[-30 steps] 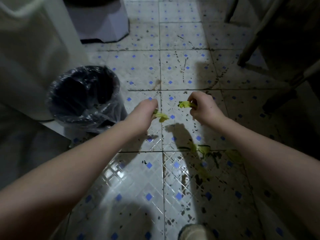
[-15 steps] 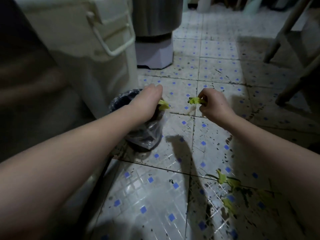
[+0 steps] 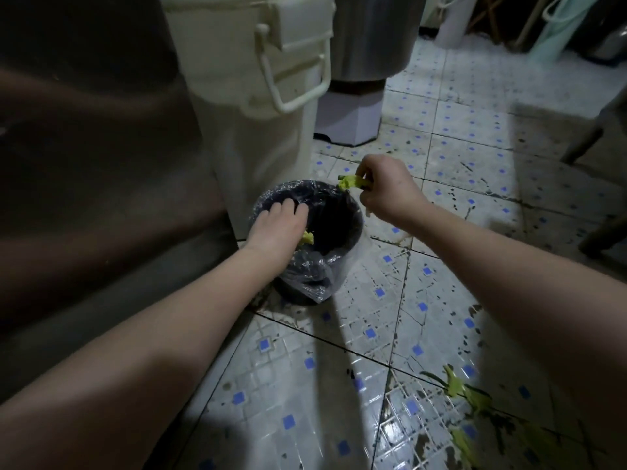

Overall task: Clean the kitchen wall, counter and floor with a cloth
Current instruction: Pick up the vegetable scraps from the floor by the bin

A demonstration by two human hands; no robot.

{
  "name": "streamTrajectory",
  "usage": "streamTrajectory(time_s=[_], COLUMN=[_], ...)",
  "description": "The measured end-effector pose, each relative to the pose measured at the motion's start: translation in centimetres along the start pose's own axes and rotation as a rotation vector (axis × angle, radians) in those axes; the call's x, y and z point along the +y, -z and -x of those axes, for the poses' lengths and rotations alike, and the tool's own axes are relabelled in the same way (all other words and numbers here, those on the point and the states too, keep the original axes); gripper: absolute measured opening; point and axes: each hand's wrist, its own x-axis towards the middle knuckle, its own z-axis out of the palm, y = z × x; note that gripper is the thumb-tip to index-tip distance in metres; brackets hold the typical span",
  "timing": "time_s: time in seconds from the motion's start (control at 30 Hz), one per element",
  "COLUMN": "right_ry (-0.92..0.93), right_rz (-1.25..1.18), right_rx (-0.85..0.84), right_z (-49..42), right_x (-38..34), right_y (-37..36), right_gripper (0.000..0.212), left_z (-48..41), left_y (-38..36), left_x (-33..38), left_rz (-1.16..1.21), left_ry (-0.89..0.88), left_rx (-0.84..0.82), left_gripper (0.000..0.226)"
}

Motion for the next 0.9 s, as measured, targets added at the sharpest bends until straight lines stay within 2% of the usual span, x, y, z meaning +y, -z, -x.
streamTrajectory(time_s=[0.27, 0.5, 0.7, 0.9], right_ry=[-0.008, -0.031, 0.009, 0.047], right_rz=[-0.021, -0.038, -0.006, 0.066], right_rx=[-0.160, -0.136, -0.136, -0.157], right_z=[1.2, 0.6, 0.3, 0.7], right_x=[-0.5, -0.5, -1.2, -1.1], right_y=[-4.9, -6.0, -7.1, -6.6], right_gripper=[0.023, 0.025, 0.019, 0.028], left_z=[0.4, 0.8, 0.8, 0.4], left_y=[-1.2, -1.4, -1.1, -1.1], left_x=[-0.9, -1.6, -1.9, -2.0], left_rz=[-0.038, -0.043, 0.057, 0.020], left_ry=[0.022, 0.042, 0.100, 0.092], left_rx=[-0.045, -0.075, -0.016, 0.001], left_gripper=[0.071, 0.076, 0.046, 0.044])
